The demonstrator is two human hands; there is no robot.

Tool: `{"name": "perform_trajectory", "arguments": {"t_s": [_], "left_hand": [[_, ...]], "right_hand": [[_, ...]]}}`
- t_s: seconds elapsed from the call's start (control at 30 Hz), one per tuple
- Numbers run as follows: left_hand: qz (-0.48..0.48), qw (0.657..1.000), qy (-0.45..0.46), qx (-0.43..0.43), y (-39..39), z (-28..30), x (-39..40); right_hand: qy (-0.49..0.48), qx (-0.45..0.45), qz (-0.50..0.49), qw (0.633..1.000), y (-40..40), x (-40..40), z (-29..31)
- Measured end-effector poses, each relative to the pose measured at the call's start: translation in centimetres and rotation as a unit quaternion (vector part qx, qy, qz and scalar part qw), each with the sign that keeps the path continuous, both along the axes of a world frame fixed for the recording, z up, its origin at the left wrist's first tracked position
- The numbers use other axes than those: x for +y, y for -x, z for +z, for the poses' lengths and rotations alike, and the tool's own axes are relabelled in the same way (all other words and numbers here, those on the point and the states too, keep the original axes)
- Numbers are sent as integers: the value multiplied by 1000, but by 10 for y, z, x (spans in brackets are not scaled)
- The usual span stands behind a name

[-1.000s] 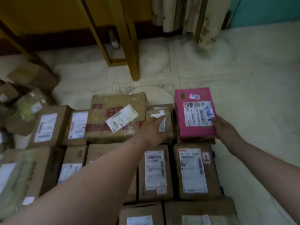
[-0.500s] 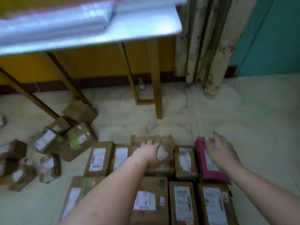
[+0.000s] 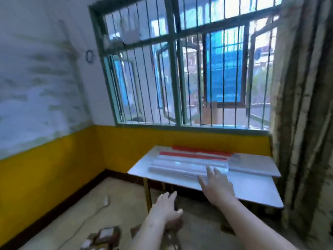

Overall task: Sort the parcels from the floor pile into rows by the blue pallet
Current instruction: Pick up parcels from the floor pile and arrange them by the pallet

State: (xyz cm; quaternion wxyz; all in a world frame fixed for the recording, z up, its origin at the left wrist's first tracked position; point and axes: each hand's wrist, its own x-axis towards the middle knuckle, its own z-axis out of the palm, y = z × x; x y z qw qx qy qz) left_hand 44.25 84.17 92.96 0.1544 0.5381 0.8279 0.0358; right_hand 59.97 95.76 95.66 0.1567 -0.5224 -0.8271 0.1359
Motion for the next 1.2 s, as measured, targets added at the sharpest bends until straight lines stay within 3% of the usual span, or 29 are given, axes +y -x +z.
{"name": "perform_trajectory", "arguments": {"t_s": [0.13, 0.3, 0.57, 0.8, 0.93, 1.1, 1.2], "left_hand": [[23, 998, -8, 59, 78, 55, -98], [106, 992, -37, 62, 176, 97, -193], [207, 978, -11, 28, 312, 69, -267], [230, 972, 31, 23, 478, 40, -250], [214, 975, 54, 25, 559, 22, -225], [219, 975, 41, 0, 662, 5, -195], [212, 975, 61, -26, 730, -31, -172]], "right_hand": [[3, 1, 50, 999, 107, -81, 79], [-2, -5, 113, 994, 225, -163, 113], [14, -39, 180, 983, 393, -226, 108], [10, -37, 214, 976, 559, -190, 73], [55, -57, 206, 975, 656, -156, 54], [63, -35, 220, 973, 768, -133, 42], [66, -37, 232, 970, 837, -117, 9]]}}
